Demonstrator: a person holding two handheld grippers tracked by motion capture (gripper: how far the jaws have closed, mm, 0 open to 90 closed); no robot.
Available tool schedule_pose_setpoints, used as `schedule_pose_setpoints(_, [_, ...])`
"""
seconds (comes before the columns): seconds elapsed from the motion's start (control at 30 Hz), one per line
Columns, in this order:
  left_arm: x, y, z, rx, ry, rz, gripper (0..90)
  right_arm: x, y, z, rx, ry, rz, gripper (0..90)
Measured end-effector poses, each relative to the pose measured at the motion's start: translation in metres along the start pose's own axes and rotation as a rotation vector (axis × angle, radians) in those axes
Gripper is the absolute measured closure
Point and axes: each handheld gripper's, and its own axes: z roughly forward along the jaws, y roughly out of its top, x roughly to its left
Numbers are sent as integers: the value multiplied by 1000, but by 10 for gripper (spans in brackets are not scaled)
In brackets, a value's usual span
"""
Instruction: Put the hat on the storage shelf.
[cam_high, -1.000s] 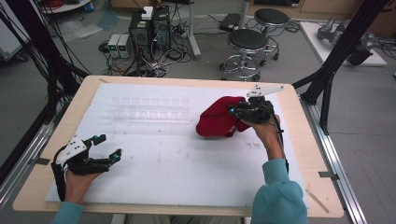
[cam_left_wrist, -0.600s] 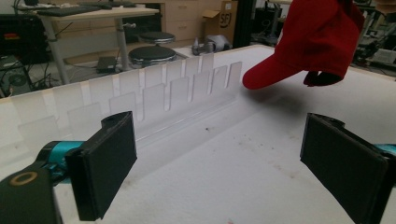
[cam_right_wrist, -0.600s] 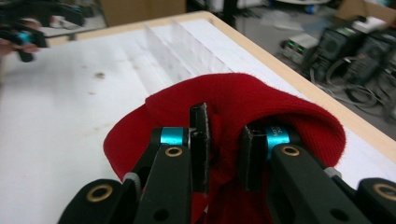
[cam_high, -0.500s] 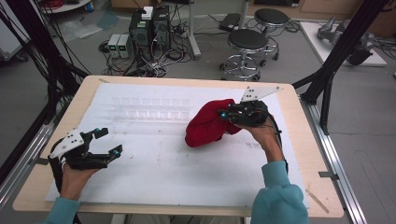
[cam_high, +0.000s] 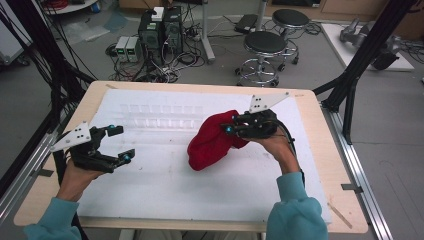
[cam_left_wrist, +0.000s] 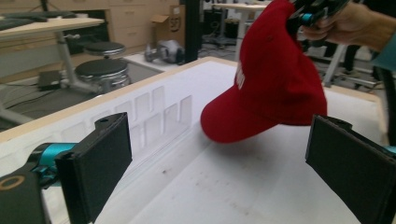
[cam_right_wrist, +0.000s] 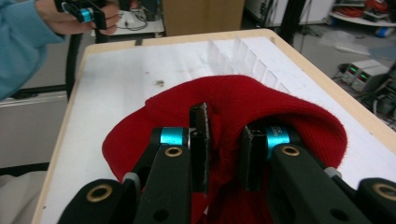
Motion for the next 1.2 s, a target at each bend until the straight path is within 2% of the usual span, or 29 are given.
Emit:
schedule_pose_setpoints(0.1, [-1,4,4,3,-24,1,70,2,2,2,-6,21,-5,778])
schedule_pose_setpoints(0.13, [-2,7,9,1,-48,1,70,2,2,2,-6,21,-5,778])
schedule_pose_setpoints(0.37, [-5,20,25,9,-103,11,69,8,10,11,-14,51,-41,777])
schedule_pose_setpoints(0.47, [-8,30,39,15,-150,24,68,12,14,15,-16,66,-56,777])
schedule_pose_setpoints(0.6, [-10,39,53,16,-192,27,68,19,20,20,-27,89,-68,777])
schedule_pose_setpoints(0.83, [-14,52,75,0,-281,33,57,28,27,25,-38,135,-88,777])
schedule_pose_setpoints(0.9, [-15,55,82,-7,-324,28,58,30,30,26,-41,150,-98,777])
schedule_pose_setpoints(1.1, [-18,62,101,17,-407,28,57,33,33,29,-51,189,-110,777])
schedule_pose_setpoints(1.2, [-22,64,109,39,-438,54,58,35,35,31,-52,203,-119,777])
